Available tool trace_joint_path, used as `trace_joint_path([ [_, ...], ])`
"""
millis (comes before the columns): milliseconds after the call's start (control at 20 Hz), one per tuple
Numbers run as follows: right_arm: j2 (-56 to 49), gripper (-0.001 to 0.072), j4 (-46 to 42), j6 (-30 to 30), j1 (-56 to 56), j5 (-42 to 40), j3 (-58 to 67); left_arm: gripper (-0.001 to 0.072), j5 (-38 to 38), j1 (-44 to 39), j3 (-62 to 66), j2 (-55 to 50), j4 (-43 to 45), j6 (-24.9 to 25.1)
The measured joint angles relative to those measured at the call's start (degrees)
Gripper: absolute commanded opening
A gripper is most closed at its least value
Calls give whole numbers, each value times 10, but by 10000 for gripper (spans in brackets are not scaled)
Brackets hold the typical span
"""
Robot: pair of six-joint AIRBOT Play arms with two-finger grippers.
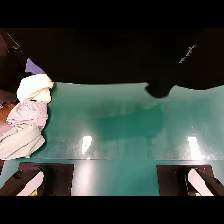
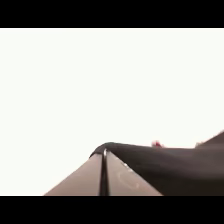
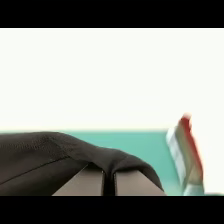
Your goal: Fold the shirts.
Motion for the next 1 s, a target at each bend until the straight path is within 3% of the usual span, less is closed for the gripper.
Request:
trace_joint_path([
  [250, 103, 17, -54, -10, 0, -138, -75, 24, 54, 0, 1, 50, -12, -19],
  [400, 122, 17, -69, -11, 0, -165, -96, 24, 59, 0, -30, 55, -13, -30],
  [550, 74, 17, -68, -1, 1, -103, -71, 24, 39, 0, -99, 32, 2, -58],
  [650, 5, 17, -61, 13, 1, -15, -37, 24, -6, 0, -140, -10, 14, -75],
  [850, -160, 17, -57, 44, 18, 175, -14, 25, -131, 0, -187, -150, 30, -92],
  [1000, -264, 17, -53, 49, 50, 242, -61, 25, -183, 0, -199, -266, 37, -98],
])
